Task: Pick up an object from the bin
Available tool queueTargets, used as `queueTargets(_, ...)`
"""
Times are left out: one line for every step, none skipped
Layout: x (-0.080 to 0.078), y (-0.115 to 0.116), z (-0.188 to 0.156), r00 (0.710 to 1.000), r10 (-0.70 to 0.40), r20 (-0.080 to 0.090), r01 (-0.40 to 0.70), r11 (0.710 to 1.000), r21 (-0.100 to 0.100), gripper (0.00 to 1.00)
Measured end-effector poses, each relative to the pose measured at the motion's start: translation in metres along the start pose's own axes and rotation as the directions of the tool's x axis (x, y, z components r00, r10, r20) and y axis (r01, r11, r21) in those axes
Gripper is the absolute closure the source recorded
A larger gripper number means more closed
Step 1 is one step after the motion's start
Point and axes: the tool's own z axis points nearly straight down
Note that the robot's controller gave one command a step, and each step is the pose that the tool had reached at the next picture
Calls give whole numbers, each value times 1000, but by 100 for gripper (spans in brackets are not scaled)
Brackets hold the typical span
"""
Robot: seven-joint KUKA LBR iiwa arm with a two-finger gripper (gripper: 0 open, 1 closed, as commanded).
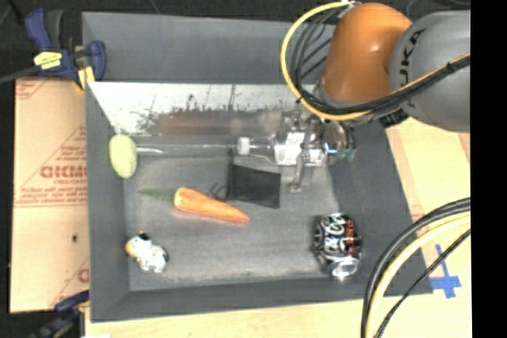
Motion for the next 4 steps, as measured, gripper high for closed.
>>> queueTargets(-1,0,-5,1000,0,7,0,1000,0,0)
queueTargets(-1,8,27,996,-87,12,87,996,2,0)
queueTargets(7,38,71,962,-272,11,272,962,4,0)
queueTargets(8,52,93,922,-387,8,387,922,4,0)
